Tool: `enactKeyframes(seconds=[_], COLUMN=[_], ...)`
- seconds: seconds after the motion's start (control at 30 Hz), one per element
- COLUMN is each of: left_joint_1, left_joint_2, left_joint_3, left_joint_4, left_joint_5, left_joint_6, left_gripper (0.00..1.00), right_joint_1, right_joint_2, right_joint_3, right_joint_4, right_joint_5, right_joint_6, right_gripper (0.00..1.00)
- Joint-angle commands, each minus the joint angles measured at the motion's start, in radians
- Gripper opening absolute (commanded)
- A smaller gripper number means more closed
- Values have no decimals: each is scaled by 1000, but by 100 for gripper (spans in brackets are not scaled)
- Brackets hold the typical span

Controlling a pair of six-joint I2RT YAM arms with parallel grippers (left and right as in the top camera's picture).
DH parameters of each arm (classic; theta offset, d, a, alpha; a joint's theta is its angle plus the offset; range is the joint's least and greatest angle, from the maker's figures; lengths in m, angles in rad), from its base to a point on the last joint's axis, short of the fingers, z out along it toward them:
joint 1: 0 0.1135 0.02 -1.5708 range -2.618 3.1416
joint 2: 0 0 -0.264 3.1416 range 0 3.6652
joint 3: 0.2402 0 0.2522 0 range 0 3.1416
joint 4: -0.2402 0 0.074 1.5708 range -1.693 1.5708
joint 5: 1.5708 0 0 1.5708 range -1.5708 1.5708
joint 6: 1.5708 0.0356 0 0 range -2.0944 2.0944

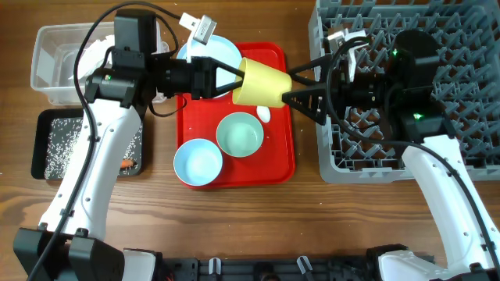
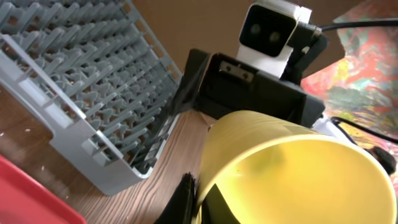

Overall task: Sort waste into correct bins and load items into the dishwasher rack
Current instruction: 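Move the yellow cup toward the right gripper and grasp it with right, then release the cup from the left gripper and carry it into the rack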

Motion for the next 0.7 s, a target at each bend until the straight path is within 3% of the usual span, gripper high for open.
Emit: enactKeyframes(seconds=[0.0,0.33,0.43,0.57,0.67], left_joint_1=[4,3,3,3,3], left_joint_2=[2,2,2,2,2], left_joint_3=[1,1,1,1,1], left_joint_4=[24,23,19,18,19], left_joint_5=[50,49,49,48,48], left_joint_6=[-50,-50,-50,-50,-50], left_gripper=[4,4,4,24,31], right_joint_1=[48,89,89,89,85], right_joint_2=[9,9,9,9,9], right_joint_3=[13,13,13,13,13], right_joint_4=[32,108,117,117,117], right_joint_5=[-48,-18,-16,-6,34], right_joint_6=[-40,11,14,15,15], right_gripper=[99,72,68,65,65])
